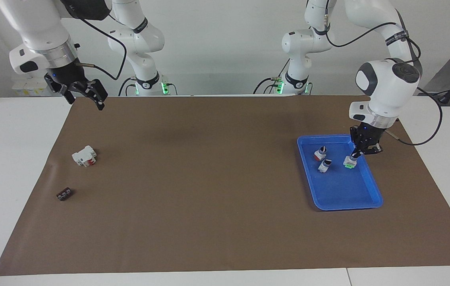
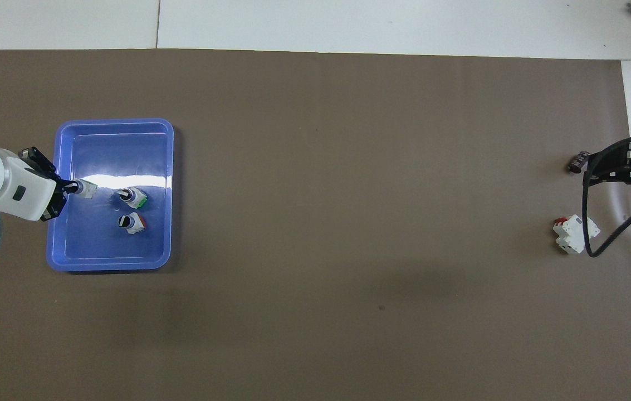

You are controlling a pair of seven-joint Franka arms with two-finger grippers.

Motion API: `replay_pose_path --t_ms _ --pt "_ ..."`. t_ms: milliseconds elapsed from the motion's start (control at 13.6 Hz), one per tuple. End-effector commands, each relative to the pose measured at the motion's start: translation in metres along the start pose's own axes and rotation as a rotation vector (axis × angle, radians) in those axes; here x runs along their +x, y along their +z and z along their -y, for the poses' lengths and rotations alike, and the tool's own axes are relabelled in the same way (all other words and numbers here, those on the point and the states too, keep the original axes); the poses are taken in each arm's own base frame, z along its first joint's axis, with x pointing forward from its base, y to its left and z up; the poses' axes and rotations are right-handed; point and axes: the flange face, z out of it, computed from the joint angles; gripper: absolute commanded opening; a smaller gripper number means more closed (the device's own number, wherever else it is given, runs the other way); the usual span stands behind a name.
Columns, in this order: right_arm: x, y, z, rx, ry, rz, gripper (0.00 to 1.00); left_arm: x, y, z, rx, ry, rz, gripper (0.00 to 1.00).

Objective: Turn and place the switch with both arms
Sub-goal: 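Set the switch down beside the other switches with the left gripper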

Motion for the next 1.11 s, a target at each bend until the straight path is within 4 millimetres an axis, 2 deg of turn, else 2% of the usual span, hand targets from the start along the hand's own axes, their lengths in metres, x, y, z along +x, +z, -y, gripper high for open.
replay_pose_path --t_ms 0,147,442,664,737,811,959,1032 --pt "-0.006 0.000 -0.002 -0.002 -0.024 0.002 1.00 -0.003 0.011 -0.012 -0.004 0.026 0.017 0.00" --pt "-0.008 0.000 0.000 -0.003 -0.030 0.003 1.00 0.008 0.026 -0.018 -0.031 0.045 0.020 0.00" --pt "-0.012 0.003 0.003 -0.005 -0.043 0.015 1.00 0.033 0.033 -0.028 -0.049 0.086 0.012 0.00" --pt "-0.014 0.003 0.002 -0.003 -0.072 0.009 1.00 0.037 0.037 -0.035 -0.071 0.096 0.018 0.00" --pt "-0.015 0.007 0.001 -0.004 -0.085 0.014 1.00 0.032 0.037 -0.033 -0.075 0.082 0.017 0.13" --pt "-0.016 0.007 0.001 -0.002 -0.094 0.008 1.00 0.029 0.037 -0.033 -0.079 0.077 0.019 0.44" --pt "-0.007 -0.002 0.001 0.006 -0.093 -0.042 1.00 0.029 0.033 -0.030 -0.071 0.058 0.017 0.68" --pt "-0.006 -0.006 0.001 0.007 -0.093 -0.048 1.00 0.030 0.029 -0.030 -0.063 0.028 0.016 0.86"
